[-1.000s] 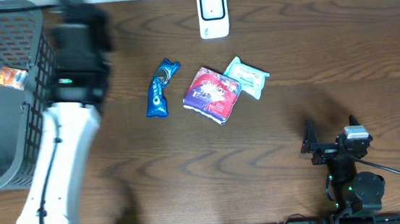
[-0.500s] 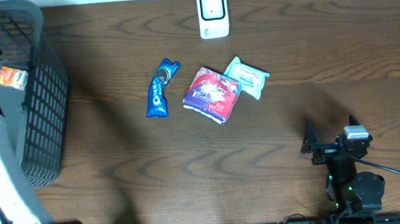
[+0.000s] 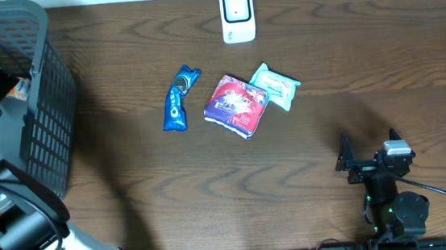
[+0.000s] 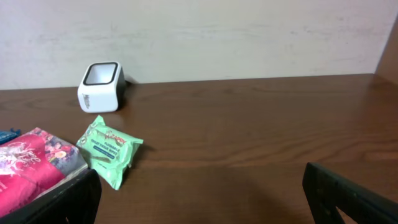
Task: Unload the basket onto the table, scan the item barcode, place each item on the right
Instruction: 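Reach the left gripper into the basket and grasp the orange pack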
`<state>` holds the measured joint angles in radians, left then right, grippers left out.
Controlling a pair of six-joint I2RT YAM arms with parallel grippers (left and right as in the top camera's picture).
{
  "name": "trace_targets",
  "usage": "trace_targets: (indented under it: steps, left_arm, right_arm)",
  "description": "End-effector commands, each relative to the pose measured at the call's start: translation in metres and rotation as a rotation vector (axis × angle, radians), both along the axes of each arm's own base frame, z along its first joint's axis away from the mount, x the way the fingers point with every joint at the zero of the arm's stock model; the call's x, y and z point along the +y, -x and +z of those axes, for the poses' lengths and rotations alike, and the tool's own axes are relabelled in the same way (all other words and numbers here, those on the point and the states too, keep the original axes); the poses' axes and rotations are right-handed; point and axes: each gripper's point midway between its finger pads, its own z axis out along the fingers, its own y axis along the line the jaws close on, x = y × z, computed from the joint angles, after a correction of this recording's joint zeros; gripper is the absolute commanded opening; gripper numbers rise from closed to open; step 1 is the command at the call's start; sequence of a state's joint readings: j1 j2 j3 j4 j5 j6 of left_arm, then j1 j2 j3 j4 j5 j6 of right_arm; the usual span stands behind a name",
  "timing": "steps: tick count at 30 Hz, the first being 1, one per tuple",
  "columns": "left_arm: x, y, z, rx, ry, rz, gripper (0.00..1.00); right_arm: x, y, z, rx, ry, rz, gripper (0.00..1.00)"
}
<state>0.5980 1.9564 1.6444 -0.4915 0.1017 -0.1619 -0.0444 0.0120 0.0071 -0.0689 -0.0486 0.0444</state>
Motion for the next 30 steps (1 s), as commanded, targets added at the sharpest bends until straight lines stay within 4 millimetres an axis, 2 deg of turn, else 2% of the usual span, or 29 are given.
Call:
trace_targets:
  steps: [1, 11, 12, 13, 22, 23, 24, 25, 29, 30]
  left_arm:
    - [-0.005, -0.015, -0.018, -0.013, 0.029, -0.018, 0.98]
    - [0.010, -0.035, -0.086, -0.030, 0.114, 0.102, 0.99]
    - [0.011, -0.037, -0.091, -0.028, 0.114, 0.103, 0.92]
    - [0.012, -0.038, -0.096, -0.027, 0.114, 0.103, 0.88]
    - [0.016, -0.045, -0.127, -0.027, 0.124, 0.111, 0.86]
    - [0.016, -0.045, -0.131, -0.023, 0.126, 0.110, 0.83]
    - [0.015, -0.044, -0.136, -0.016, 0.130, 0.111, 0.71]
    - [0.015, -0.044, -0.139, -0.010, 0.133, 0.111, 0.53]
    - [0.013, -0.038, -0.143, 0.014, 0.147, 0.116, 0.08]
    - [0.014, -0.037, -0.141, 0.015, 0.148, 0.117, 0.08]
  right_arm:
    - [0.002, 0.000, 0.000, -0.001, -0.010, 0.008, 0.99]
    - [0.002, 0.000, 0.000, -0.001, -0.010, 0.008, 0.99]
    - [0.002, 0.000, 0.000, -0.001, -0.010, 0.008, 0.99]
    - [0.002, 0.000, 0.000, -0.001, -0.010, 0.008, 0.99]
    - [0.002, 0.000, 0.000, -0.001, -0.010, 0.008, 0.99]
    - [0.002, 0.000, 0.000, -0.001, -0.010, 0.008, 0.99]
    - [0.002, 0.000, 0.000, -0.001, -0.010, 0.008, 0.99]
    - [0.002, 0.000, 0.000, -0.001, -0.010, 0.008, 0.99]
    - [0.002, 0.000, 0.000, -0.001, -0.010, 0.008, 0.99]
    - [0.002, 0.000, 0.000, -0.001, -0.010, 0.008, 0.99]
